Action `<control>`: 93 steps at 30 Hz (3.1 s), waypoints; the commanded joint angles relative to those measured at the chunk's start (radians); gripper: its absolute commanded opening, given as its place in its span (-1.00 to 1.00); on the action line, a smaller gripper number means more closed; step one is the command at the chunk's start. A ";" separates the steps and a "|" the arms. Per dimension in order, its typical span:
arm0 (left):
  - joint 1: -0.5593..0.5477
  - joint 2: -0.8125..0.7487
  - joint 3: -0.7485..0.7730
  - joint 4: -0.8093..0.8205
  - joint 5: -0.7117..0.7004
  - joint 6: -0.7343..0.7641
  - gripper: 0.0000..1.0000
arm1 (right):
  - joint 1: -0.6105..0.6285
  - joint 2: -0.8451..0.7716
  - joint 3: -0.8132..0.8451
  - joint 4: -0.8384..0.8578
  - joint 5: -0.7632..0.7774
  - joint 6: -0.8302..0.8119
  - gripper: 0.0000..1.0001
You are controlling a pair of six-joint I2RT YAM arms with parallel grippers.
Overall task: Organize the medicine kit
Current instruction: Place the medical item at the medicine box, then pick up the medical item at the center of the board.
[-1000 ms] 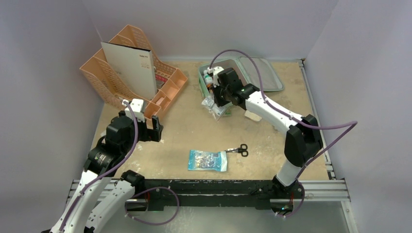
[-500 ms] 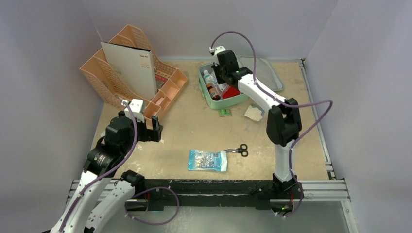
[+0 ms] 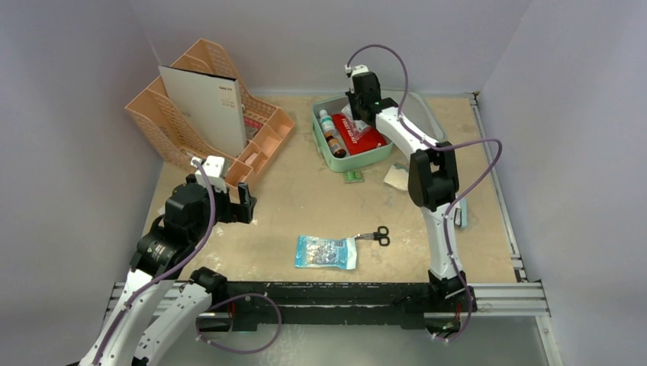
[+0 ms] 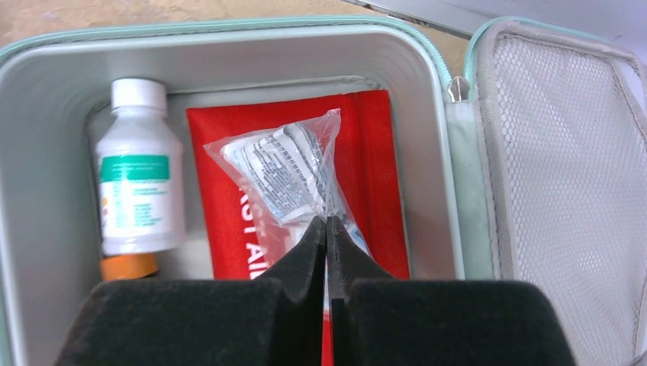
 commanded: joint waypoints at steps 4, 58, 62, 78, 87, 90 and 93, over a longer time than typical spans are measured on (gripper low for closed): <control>0.002 -0.004 0.028 0.025 0.012 0.009 0.97 | -0.036 0.066 0.109 0.061 0.026 0.048 -1.00; 0.002 0.323 0.067 0.131 0.378 0.055 0.97 | -0.062 -0.608 -0.887 0.036 0.148 0.466 0.11; 0.002 0.307 0.061 0.136 0.380 0.055 0.97 | -0.062 -0.575 -0.896 0.046 0.193 0.496 0.11; 0.002 0.286 0.060 0.133 0.377 0.057 0.97 | -0.071 -0.471 -0.931 0.071 0.169 0.466 -0.04; 0.002 0.294 0.060 0.132 0.372 0.058 0.97 | -0.071 -0.463 -0.937 0.061 0.138 0.433 -0.29; 0.002 0.290 0.060 0.132 0.365 0.058 0.97 | -0.071 -0.477 -0.936 0.054 0.131 0.422 -0.54; 0.002 0.291 0.059 0.132 0.364 0.058 0.97 | -0.071 -0.499 -0.947 0.059 0.132 0.408 -0.78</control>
